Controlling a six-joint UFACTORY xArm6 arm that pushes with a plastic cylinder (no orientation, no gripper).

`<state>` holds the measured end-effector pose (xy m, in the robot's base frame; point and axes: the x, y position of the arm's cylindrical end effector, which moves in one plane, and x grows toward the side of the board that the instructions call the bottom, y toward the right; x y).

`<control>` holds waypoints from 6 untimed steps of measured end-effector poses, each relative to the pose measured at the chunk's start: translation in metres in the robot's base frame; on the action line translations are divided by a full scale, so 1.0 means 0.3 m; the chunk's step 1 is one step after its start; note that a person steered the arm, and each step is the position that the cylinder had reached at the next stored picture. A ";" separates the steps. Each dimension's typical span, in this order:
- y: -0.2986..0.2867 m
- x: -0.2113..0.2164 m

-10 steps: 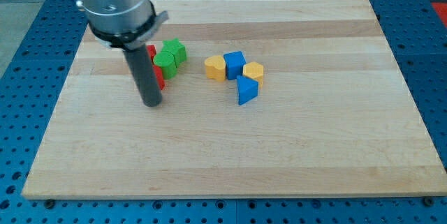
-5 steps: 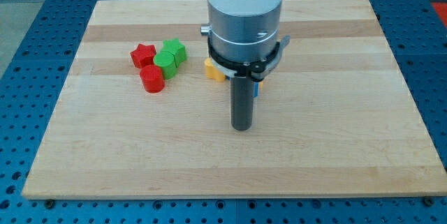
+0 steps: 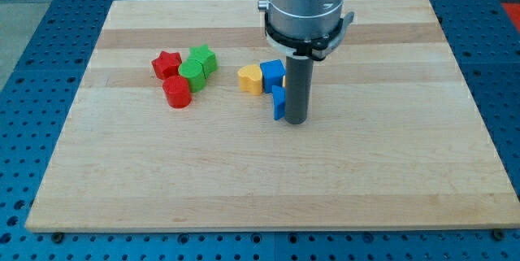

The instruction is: Move the blue triangle to the left of the yellow hexagon

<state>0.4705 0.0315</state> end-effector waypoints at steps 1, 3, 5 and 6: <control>0.000 -0.010; 0.000 -0.044; 0.000 -0.061; 0.026 -0.032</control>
<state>0.4609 0.0393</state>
